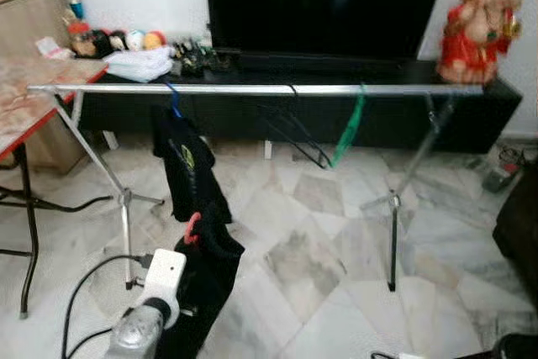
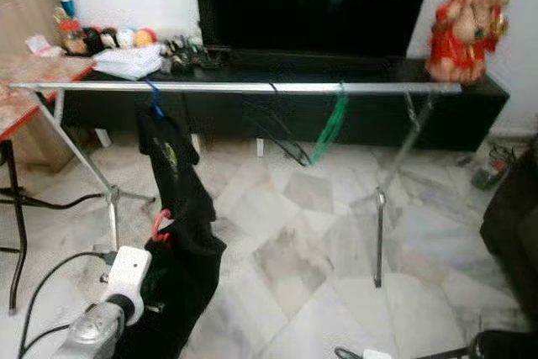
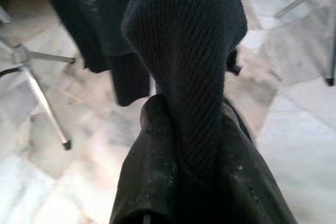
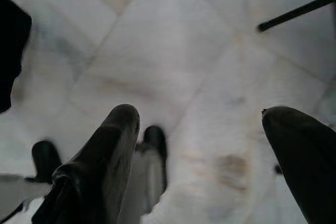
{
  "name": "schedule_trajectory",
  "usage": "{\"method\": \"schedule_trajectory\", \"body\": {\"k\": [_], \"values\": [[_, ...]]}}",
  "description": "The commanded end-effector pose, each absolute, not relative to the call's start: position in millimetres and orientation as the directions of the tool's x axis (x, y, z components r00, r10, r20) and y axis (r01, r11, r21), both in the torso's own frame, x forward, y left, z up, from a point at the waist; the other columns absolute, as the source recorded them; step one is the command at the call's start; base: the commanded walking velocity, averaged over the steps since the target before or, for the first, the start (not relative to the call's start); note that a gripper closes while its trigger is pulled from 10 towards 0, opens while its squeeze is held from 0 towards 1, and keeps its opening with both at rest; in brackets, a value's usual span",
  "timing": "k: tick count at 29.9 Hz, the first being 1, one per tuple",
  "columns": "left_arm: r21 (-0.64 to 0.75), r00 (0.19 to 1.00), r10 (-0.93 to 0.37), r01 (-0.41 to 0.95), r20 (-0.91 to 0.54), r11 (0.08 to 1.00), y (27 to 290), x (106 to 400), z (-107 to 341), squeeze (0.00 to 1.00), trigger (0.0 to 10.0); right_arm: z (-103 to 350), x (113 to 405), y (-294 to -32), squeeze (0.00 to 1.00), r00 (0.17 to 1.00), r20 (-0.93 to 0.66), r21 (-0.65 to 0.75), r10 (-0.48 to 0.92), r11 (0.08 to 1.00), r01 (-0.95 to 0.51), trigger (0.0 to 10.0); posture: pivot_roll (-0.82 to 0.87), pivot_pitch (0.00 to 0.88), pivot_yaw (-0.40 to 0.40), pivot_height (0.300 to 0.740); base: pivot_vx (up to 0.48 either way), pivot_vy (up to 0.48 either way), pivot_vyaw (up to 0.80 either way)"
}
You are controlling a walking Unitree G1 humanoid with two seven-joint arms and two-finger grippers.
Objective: Hang hanger
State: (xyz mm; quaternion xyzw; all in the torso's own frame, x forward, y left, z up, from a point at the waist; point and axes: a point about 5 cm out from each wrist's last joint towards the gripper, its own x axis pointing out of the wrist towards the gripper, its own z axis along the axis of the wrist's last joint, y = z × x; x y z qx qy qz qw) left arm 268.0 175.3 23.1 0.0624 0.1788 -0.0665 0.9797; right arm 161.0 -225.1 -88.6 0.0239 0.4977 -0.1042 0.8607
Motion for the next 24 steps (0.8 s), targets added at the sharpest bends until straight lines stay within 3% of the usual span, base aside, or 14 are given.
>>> {"method": "schedule_trajectory", "body": {"k": [1, 9, 24], "values": [[0.124, 0.945, -0.067, 0.112, -0.321, 0.986, 186.8, 269.9, 31.5, 0.0, 10.0, -87.8, 166.2, -218.4, 0.0, 0.499, -0.856, -0.044, -0.137, 0.98, 0.194, 10.0, -0.03, 0.0, 0.024, 0.74, 0.0, 0.0, 0.0], [0.103, 0.949, -0.084, 0.121, -0.305, 0.987, 185.9, 267.4, 33.5, 0.0, 10.0, -87.4, 166.6, -219.1, 0.0, 0.498, -0.857, -0.053, -0.133, 0.984, 0.172, 10.0, -0.03, 0.0, 0.019, 0.74, 0.068, 0.0, 0.0], [0.096, 0.948, -0.094, 0.129, -0.303, 0.987, 182.8, 268.5, 34.4, 0.0, 10.0, -87.2, 167.1, -219.3, 0.0, 0.5, -0.856, -0.058, -0.131, 0.986, 0.159, 10.0, -0.03, 0.0, 0.023, 0.74, 0.421, 0.0, 0.0]]}}
